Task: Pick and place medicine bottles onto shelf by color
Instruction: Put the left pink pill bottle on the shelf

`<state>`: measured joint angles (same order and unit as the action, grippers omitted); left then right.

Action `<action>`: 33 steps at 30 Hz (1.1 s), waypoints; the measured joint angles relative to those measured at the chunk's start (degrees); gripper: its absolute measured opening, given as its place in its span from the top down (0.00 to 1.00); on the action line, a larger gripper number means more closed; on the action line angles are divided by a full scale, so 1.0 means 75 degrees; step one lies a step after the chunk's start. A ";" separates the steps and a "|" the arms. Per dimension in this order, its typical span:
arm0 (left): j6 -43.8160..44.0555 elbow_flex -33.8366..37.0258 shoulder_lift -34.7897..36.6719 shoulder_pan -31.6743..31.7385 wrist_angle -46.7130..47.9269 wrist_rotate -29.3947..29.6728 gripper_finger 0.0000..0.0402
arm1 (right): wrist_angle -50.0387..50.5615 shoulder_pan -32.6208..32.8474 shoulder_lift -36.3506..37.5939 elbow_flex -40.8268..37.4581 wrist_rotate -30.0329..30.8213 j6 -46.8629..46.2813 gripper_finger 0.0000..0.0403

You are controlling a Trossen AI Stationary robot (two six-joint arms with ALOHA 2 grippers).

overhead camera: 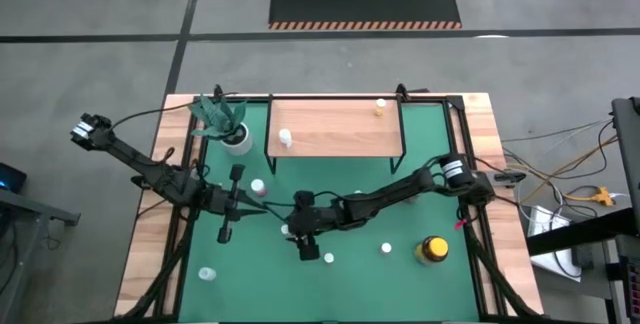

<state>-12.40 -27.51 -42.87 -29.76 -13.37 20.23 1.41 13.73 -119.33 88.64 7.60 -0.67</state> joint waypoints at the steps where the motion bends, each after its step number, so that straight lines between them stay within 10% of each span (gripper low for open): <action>1: -0.0007 0.0000 -0.0007 0.0000 0.0011 -0.0001 0.98 | -0.0008 -0.0002 -0.0053 0.0024 0.0004 0.0002 0.37; 33: -0.0062 0.0000 -0.0050 -0.0003 0.0032 0.0000 0.98 | -0.0458 -0.0023 -0.0233 0.0021 -0.0006 0.0065 0.72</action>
<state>-12.86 -27.51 -43.24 -29.78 -13.13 20.23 -2.02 13.56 -121.08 88.79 7.55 -0.19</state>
